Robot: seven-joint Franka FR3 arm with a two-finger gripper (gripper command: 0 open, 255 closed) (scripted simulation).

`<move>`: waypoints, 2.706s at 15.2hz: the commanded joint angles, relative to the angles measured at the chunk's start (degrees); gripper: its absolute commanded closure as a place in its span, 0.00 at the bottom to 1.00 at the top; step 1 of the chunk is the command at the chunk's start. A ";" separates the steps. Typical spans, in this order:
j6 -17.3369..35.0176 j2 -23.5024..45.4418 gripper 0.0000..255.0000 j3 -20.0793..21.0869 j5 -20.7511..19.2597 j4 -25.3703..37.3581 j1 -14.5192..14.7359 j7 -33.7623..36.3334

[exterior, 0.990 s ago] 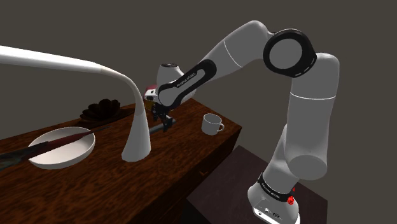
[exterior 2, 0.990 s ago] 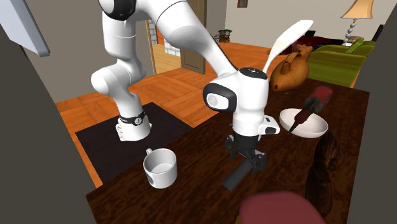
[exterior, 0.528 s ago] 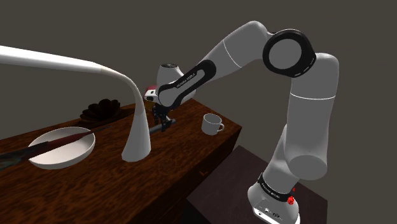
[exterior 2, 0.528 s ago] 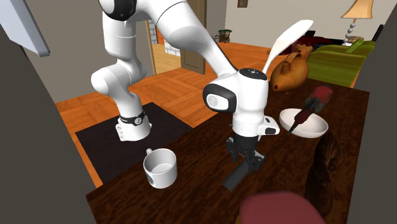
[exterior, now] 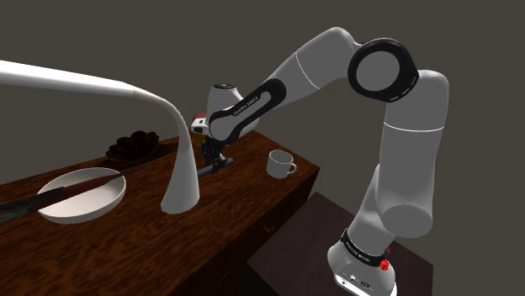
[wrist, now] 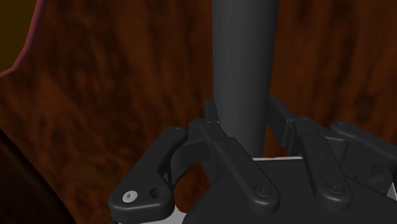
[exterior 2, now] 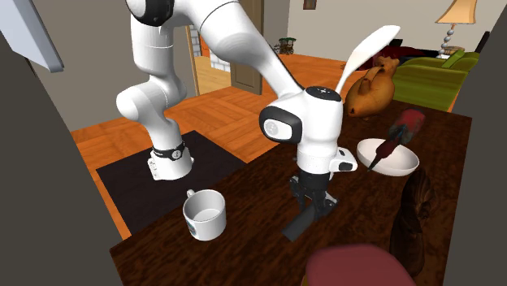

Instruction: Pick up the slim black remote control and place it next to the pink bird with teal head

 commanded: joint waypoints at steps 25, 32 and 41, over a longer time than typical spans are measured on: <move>-16.28 -10.69 1.00 -0.45 -1.27 5.62 0.34 0.69; -21.33 -12.75 1.00 -0.47 -1.47 8.61 0.39 0.77; -21.21 -17.41 1.00 3.71 -2.86 3.65 5.30 10.53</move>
